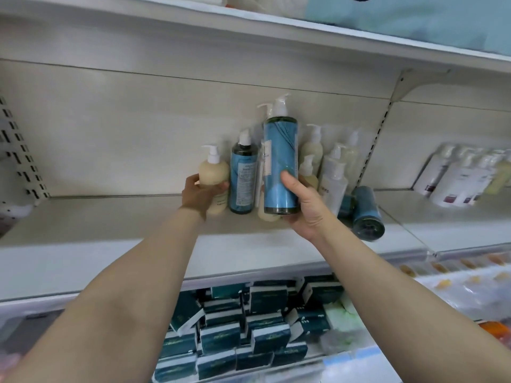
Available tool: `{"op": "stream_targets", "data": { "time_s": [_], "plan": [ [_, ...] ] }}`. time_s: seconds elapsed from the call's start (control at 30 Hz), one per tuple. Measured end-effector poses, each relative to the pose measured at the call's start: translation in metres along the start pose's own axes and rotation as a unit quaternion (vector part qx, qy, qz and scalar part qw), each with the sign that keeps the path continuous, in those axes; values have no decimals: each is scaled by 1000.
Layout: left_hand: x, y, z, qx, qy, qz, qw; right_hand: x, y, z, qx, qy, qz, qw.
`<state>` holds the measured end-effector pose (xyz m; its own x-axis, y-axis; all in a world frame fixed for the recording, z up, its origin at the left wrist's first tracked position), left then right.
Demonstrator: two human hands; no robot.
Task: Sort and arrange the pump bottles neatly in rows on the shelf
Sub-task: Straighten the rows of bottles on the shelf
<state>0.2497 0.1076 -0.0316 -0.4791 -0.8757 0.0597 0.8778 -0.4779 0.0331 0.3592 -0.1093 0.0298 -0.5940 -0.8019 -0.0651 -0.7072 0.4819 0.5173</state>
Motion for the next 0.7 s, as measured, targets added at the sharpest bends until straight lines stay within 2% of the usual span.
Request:
{"op": "stream_targets", "data": {
  "time_s": [0.17, 0.3, 0.5, 0.7],
  "plan": [
    [30, -8, 2, -4, -6, 15, 1000, 13, 11, 7, -15, 13, -26, 999],
    [56, -11, -3, 84, -41, -9, 996, 27, 19, 14, -24, 11, -33, 999],
    [94, -16, 2, 140, -96, -50, 984, 58, 31, 22, -42, -4, -38, 998],
    [147, -21, 19, 167, -114, -109, 973, 102, 42, 27, -98, -3, 13, 995]
  ]
}}
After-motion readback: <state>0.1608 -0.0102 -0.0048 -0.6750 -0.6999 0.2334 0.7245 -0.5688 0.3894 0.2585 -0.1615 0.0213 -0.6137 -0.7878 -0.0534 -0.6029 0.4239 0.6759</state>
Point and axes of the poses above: each hand's wrist, its own x-axis away from the middle knuckle, its own y-axis out of the palm, z = x × y, the point moved 9 cm from there along -x, towards the middle knuckle, and after that the axes turned 6 degrees about -x, right-handed, at the moved point
